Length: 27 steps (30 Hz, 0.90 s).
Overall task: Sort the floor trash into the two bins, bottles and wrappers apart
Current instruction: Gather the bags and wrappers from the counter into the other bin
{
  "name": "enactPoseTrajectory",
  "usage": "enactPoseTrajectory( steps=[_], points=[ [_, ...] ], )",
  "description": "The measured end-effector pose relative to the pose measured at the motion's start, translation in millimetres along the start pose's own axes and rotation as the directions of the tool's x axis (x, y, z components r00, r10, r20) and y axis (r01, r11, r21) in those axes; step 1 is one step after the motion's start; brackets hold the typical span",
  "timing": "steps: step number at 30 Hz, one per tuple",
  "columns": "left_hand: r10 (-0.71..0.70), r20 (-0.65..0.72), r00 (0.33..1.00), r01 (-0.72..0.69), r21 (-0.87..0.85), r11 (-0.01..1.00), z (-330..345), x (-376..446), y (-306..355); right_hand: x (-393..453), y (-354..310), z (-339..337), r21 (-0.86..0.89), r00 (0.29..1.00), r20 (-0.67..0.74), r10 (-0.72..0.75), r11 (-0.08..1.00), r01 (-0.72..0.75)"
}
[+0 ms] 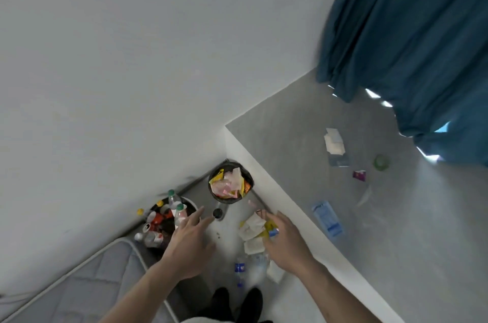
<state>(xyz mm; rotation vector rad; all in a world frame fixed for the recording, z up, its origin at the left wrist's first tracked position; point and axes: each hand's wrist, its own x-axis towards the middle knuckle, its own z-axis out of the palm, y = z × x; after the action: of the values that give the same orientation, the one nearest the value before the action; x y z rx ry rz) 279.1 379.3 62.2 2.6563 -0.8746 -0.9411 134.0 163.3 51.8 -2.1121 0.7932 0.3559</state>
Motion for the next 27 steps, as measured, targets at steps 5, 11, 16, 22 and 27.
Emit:
enactPoseTrajectory(
  steps=[5, 11, 16, 22, 27],
  points=[
    [0.174, 0.001, 0.985, -0.173, 0.084, 0.981, -17, 0, 14, -36, 3, -11, 0.019, 0.995, -0.075, 0.072, 0.997, -0.071],
    [0.278, -0.012, 0.960, -0.276, 0.096, 0.956, -16, 10, 36, -64, 25, -18, -0.026, 0.984, -0.124, 0.128, 0.991, -0.132],
    [0.315, -0.002, 0.949, -0.314, 0.097, 0.945, -4, -11, 66, -92, 48, -35, 0.015, 0.976, -0.159, 0.147, 0.989, -0.146],
    [0.287, -0.031, 0.957, -0.283, 0.095, 0.954, 17, -24, 123, -120, 91, -71, -0.003, 0.977, -0.185, 0.109, 0.994, -0.112],
    [0.231, -0.096, 0.968, -0.226, 0.062, 0.972, 67, -35, 191, -156, 157, -120, -0.091, 0.985, -0.169, 0.045, 0.994, -0.061]
  ],
)
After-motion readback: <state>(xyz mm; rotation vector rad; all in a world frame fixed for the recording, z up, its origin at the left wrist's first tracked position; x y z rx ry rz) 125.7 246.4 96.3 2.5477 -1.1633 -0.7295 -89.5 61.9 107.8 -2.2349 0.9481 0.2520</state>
